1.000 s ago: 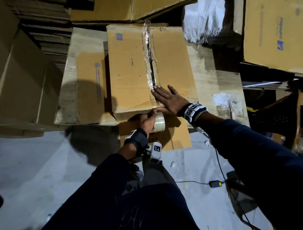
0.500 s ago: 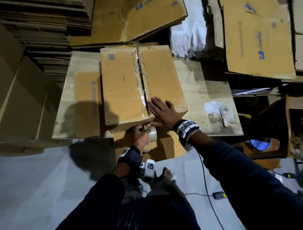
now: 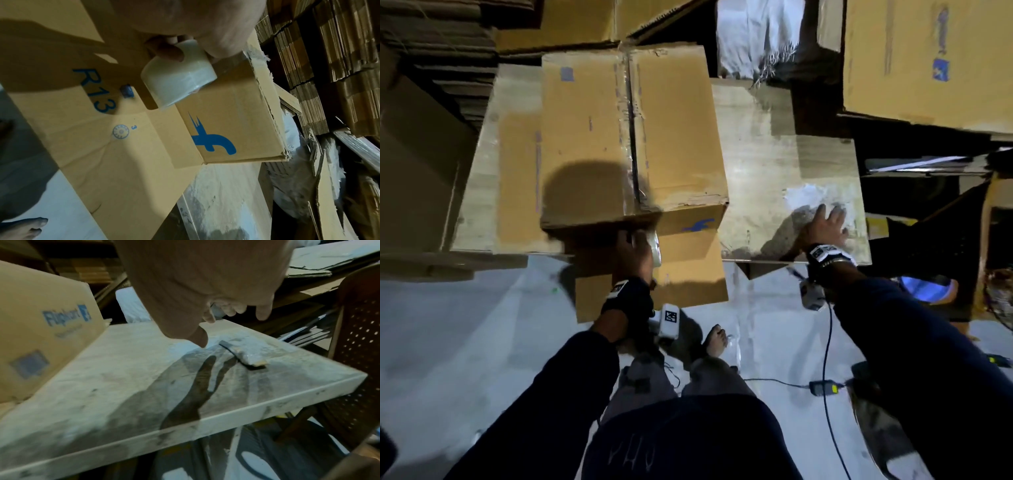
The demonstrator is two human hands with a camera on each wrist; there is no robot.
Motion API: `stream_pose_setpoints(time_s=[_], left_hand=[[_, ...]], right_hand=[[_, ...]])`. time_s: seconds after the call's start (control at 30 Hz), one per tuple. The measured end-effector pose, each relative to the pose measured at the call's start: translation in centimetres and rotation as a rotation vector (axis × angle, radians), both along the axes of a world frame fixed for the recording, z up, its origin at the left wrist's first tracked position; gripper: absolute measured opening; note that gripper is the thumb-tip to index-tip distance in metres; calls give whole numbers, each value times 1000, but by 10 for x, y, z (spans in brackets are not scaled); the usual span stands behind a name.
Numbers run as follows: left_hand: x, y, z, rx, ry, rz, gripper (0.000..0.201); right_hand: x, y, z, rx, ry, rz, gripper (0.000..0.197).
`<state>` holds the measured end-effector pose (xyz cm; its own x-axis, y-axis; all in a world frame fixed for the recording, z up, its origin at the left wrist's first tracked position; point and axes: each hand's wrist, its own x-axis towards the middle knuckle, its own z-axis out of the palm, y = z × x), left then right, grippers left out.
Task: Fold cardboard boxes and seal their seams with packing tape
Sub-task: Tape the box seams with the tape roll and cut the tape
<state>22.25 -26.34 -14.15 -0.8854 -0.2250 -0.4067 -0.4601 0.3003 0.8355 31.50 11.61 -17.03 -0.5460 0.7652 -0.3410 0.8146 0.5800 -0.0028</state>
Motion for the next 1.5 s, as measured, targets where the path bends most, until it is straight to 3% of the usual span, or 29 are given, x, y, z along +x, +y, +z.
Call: stream_pose_setpoints(time_s=[0.1,0.17,0.33,0.43,0.53,0.63,0.77,0.83,0.93,1.03,1.17,1.37,1.5], left_hand=[[3,5,-5,-40,4,-11,27],[4,6,0,-35,12,6,28],[7,3,1,-18,-8,-24,30],[5,-5,-10,22,-42,-64,45],[2,-9,-4,115,-113,-37,64],[-4,-11,16,203,-232,-19,55],[-11,-30,10,224,-285,-65,46],[-14,-40,5,271,-299,-129,33],[-17,-50,9,369,-320,-239,18],[-20,-61,12,436,-338,-234,24],[-20,-67,10,434,-301,-238,20],[-20,-66,12,430,-322,-202,7],[-20,-66,14,424,-324,-184,18]], right_hand=[[1,28,-6,-97,-139,-40,125],[4,35,-13,-148,-119,-53,111],[10,3,0,-25,3,81,39],[11,-21,10,-42,46,108,34],[8,-36,14,-56,60,21,36],[-1,-59,28,-94,193,-119,36],[-14,-107,59,-23,533,-181,24],[-23,-137,73,-25,699,-75,20],[-35,-185,92,-128,739,203,17],[-47,-229,110,-226,584,516,22],[-67,-260,118,-178,364,843,34],[-91,-272,123,-215,270,1045,30],[-98,-275,121,-200,171,1069,35]])
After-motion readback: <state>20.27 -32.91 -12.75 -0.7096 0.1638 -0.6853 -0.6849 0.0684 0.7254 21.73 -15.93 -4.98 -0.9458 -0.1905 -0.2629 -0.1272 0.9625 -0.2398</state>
